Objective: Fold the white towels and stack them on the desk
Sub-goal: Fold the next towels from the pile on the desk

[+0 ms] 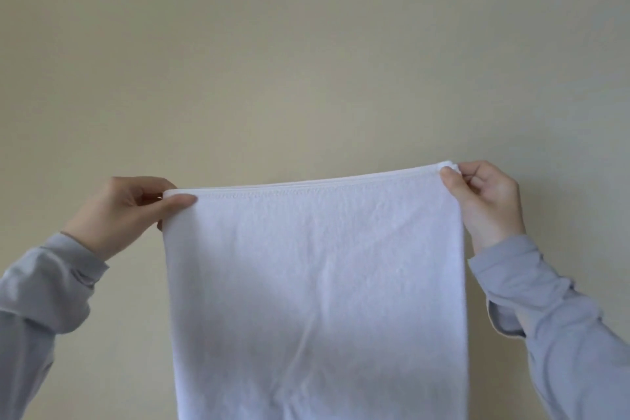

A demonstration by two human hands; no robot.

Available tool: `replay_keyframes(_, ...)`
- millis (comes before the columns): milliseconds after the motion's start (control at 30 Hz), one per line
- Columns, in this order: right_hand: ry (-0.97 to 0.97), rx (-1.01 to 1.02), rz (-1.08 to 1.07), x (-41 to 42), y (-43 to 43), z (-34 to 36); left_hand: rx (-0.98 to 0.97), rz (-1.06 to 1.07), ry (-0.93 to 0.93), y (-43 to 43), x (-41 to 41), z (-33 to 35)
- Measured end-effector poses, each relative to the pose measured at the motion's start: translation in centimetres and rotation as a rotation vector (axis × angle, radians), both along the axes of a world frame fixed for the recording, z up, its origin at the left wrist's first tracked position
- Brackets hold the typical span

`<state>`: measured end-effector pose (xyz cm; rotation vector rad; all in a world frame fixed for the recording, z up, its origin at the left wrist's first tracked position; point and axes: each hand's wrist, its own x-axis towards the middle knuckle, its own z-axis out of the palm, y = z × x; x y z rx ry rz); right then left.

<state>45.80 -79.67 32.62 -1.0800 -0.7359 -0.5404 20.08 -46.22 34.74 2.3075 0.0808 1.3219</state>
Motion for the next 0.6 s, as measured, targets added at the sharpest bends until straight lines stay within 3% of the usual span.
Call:
replay_keyframes(200,0.048,0.03,-0.003,1.1,-2.7,-0.2,-0.102,-0.133,-0.077,-3.5,2.5,-0.5)
replay_keyframes(400,0.116,0.065,-0.02,3.9,-7.2,0.0,-0.03,-0.312,-0.17,-8.6,5.1,-0.1)
replay_keyframes(600,0.134,0.083,0.006,6.1,-13.8,0.9,-0.014,-0.283,-0.136,-16.2,6.5,-0.3)
